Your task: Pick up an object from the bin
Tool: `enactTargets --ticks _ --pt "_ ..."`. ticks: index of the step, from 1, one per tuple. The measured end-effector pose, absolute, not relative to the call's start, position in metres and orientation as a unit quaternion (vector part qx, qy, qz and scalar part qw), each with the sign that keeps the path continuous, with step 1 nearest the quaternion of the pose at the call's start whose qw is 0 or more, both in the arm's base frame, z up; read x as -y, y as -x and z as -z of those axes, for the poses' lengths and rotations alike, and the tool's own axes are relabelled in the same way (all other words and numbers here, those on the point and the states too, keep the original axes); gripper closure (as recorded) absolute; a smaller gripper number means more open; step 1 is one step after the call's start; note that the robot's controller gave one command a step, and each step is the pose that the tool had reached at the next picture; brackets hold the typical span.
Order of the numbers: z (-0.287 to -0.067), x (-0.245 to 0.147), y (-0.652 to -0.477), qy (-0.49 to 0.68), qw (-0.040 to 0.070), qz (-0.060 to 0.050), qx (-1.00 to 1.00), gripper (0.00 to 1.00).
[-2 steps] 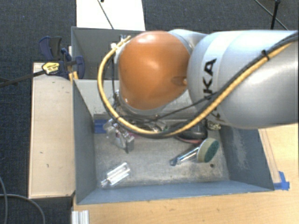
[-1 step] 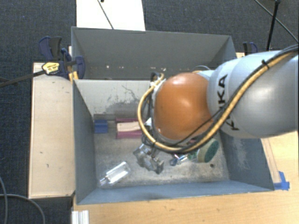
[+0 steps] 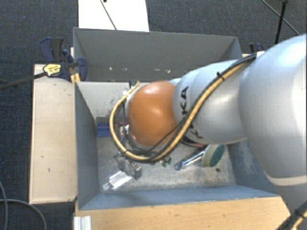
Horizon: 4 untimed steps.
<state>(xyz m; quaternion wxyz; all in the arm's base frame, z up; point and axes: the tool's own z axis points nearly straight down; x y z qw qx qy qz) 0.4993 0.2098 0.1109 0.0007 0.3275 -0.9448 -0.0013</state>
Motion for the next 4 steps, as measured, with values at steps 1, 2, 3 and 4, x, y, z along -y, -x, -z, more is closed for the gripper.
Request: enactTargets --ticks 1,2,3,4 --pt "-0.114 -0.208 -0.5 -0.325 -0.001 0.001 0.946 0.0" --pt "-0.068 -0.22 -0.492 -0.335 0.001 0.001 0.942 0.0" --pt "-0.07 -0.22 -0.494 -0.332 -0.001 0.001 0.943 1.0" --pt "-0.209 -0.229 -0.499 -0.318 -0.006 0.001 0.948 1.0"
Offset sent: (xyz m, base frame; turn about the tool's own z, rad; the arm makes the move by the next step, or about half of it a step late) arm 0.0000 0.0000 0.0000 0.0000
